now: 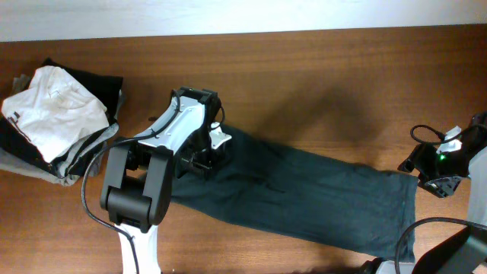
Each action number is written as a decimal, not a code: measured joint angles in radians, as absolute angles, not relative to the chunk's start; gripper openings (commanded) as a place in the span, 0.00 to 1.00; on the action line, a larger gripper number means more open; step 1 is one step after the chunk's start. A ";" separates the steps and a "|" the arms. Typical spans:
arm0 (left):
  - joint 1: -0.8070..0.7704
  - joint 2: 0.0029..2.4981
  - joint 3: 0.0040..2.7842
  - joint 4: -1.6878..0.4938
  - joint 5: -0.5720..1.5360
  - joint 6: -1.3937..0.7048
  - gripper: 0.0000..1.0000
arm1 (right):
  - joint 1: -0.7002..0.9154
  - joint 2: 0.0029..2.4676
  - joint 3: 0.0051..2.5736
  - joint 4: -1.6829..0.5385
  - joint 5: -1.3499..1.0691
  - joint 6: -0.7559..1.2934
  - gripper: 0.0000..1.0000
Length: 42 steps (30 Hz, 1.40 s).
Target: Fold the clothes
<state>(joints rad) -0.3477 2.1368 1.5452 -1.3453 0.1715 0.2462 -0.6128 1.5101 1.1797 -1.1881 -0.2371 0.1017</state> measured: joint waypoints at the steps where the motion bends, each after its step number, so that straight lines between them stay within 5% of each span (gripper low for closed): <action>1: -0.348 2.137 1.544 -1.358 0.175 0.246 0.01 | -0.613 1.510 1.180 -1.188 -0.237 0.102 0.64; 3: -0.348 2.137 1.544 -1.387 0.184 0.246 0.26 | -0.613 1.510 1.180 -1.187 -0.237 0.102 0.64; 16: -0.348 2.137 1.519 -1.272 0.176 0.243 0.34 | -0.613 1.510 1.180 -1.185 -0.237 0.102 0.64; 18: -0.347 2.137 1.491 -1.265 0.175 0.243 0.32 | -0.613 1.510 1.180 -1.185 -0.237 0.101 0.64; 22: -0.348 2.137 1.475 -1.255 0.171 0.244 0.01 | -0.613 1.510 1.180 -1.181 -0.237 0.101 0.64; 42: -0.364 2.135 1.720 -1.543 0.267 0.242 0.00 | -0.613 1.510 1.180 -1.181 -0.237 0.102 0.64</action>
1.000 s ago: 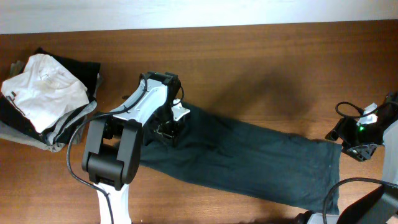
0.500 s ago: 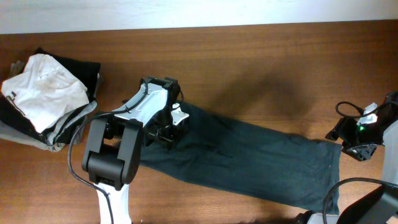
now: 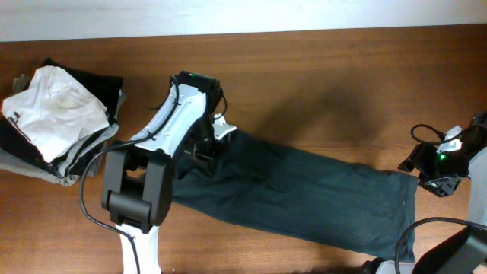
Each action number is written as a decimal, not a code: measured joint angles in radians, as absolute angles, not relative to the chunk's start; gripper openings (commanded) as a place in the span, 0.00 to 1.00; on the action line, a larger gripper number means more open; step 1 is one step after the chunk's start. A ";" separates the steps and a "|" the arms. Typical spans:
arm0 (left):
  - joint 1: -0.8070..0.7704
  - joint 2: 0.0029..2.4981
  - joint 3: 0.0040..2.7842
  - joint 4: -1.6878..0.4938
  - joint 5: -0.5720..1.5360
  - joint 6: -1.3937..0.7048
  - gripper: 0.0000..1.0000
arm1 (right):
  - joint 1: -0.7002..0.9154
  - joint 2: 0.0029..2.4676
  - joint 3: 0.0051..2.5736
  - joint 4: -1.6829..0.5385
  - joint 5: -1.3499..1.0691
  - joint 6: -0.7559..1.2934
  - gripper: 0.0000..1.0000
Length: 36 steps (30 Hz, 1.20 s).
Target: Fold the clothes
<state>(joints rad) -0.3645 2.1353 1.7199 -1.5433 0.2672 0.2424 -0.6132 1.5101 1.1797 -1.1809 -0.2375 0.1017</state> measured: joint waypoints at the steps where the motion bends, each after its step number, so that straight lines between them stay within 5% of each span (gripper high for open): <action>1: -0.376 2.135 1.720 -1.561 0.287 0.242 0.01 | -0.613 1.510 1.180 -1.181 -0.237 0.102 0.64; 12: -0.544 2.135 1.721 -1.677 0.346 0.242 0.01 | -0.613 1.510 1.180 -1.181 -0.237 0.101 0.65; 15: -0.564 2.135 1.721 -1.674 0.345 0.241 0.20 | -0.613 1.510 1.180 -1.181 -0.237 0.102 0.65; 22: -0.566 2.135 1.721 -1.656 0.274 0.199 0.27 | -0.613 1.510 1.180 -1.181 -0.237 0.102 0.65; 27: -0.467 2.135 1.740 -1.630 0.147 0.125 0.44 | -0.613 1.510 1.180 -1.181 -0.237 0.102 0.65; 36: -0.223 2.132 1.638 -1.496 0.093 0.103 0.45 | -0.613 1.510 1.180 -1.185 -0.241 0.102 0.65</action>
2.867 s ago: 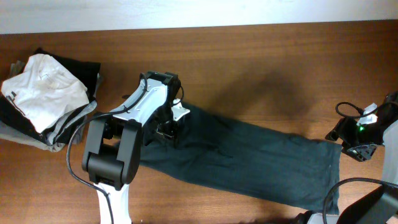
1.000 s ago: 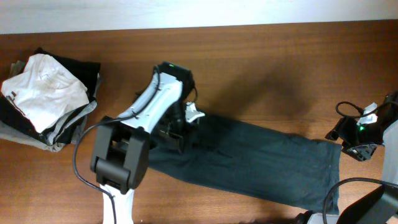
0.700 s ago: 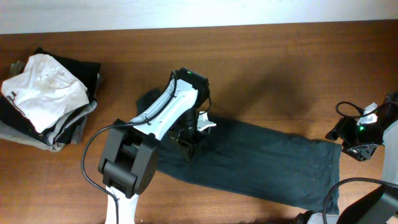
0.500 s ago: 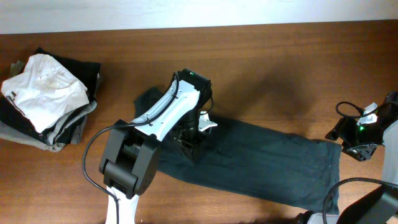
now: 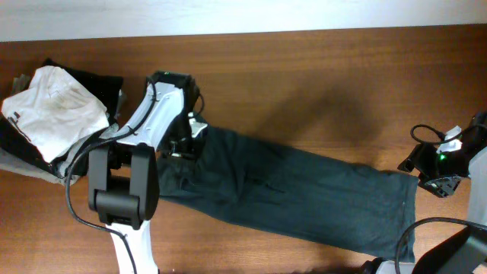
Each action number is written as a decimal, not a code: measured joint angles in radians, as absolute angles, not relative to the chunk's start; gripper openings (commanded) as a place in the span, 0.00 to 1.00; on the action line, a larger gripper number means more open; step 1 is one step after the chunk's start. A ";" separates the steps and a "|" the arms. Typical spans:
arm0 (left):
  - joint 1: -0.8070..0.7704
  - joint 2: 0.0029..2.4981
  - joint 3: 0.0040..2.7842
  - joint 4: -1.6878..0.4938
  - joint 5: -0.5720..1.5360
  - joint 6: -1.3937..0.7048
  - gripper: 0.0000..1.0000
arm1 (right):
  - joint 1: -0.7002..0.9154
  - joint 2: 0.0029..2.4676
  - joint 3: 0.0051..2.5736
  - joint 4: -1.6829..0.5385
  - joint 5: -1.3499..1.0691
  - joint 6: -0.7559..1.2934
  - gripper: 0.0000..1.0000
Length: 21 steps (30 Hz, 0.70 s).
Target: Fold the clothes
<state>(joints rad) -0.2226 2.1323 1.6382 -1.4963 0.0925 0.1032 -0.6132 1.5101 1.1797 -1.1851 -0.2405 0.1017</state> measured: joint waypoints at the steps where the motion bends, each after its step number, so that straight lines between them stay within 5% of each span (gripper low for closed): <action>1: -0.211 2.132 1.615 -1.475 0.092 0.103 0.45 | -0.613 1.510 1.180 -1.185 -0.241 0.101 0.65; 6: -0.173 2.132 1.579 -1.434 0.092 0.102 0.35 | -0.613 1.510 1.180 -1.185 -0.242 0.102 0.65; 12: -0.174 2.132 1.569 -1.430 0.114 0.096 0.34 | -0.613 1.510 1.180 -1.184 -0.244 0.101 0.66; 14: -0.174 2.131 1.538 -1.406 0.117 0.096 0.01 | -0.613 1.510 1.180 -1.185 -0.244 0.102 0.66; 21: -0.174 2.128 1.511 -1.486 0.152 0.089 0.01 | -0.613 1.510 1.180 -1.184 -0.244 0.103 0.69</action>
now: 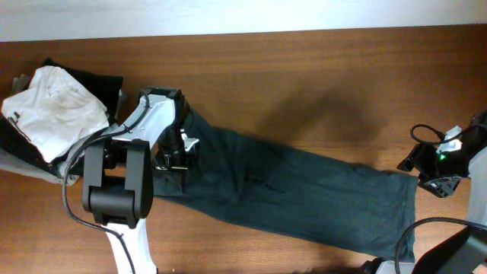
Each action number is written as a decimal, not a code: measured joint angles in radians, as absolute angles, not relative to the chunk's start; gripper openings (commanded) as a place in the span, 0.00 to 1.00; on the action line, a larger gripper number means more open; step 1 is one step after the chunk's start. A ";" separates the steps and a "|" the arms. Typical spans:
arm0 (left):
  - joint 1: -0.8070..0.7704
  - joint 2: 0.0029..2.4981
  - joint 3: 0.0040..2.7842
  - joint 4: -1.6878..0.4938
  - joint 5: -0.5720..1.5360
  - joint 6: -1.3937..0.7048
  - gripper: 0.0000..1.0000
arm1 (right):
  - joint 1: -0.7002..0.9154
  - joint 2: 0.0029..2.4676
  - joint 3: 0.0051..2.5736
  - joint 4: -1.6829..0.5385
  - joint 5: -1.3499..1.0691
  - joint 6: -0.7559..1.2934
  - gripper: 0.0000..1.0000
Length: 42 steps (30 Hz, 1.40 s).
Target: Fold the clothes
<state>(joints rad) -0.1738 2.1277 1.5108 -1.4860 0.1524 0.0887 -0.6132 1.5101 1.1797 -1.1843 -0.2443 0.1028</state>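
Observation:
Dark green trousers (289,194) lie spread across the table, slanting from the waist at upper left to the leg ends at lower right. My left gripper (178,154) is pressed down on the waist end, and the cloth bunches around it; the wrist hides its fingers. My right gripper (431,176) sits at the table's right edge, just beside the far corner of the leg ends (407,213). Whether it holds cloth does not show.
At the far left lies a pile of clothes (53,114), with a white shirt on top of black and grey garments. The left arm's base (114,202) stands at the front left. Bare wooden table (319,84) runs behind the trousers.
My left gripper has moved a little further left and toward the front, and the waist end went with it. The waist corner now reaches nearer the clothes pile. The right arm has not moved.
At first my left gripper was on the waist end near the table's middle left. At each later moment it stood further left with the waist end under it, and the trousers lie longer and flatter now. The leg ends and right gripper stayed in place.

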 measured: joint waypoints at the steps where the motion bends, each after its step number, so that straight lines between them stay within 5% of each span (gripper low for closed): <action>1: -0.174 2.118 1.521 -1.495 0.160 0.089 0.01 | -0.613 1.510 1.180 -1.184 -0.245 0.102 0.69; 11: -0.174 1.872 1.604 -1.525 0.187 0.089 0.00 | -0.613 1.510 1.180 -1.176 -0.247 0.102 0.69; 27: -0.174 1.872 1.604 -1.584 0.183 0.089 0.01 | -0.613 1.510 1.180 -1.174 -0.252 0.102 0.70; 32: -0.174 1.872 1.604 -1.582 0.168 0.086 0.40 | -0.613 1.510 1.180 -1.174 -0.252 0.102 0.70; 42: -0.174 1.872 1.604 -1.469 0.099 0.080 0.69 | -0.613 1.510 1.180 -1.172 -0.252 0.102 0.69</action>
<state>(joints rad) -0.1738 1.8717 1.6039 -1.4689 0.0986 0.0795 -0.6132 1.5101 1.1797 -1.1725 -0.2520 0.1024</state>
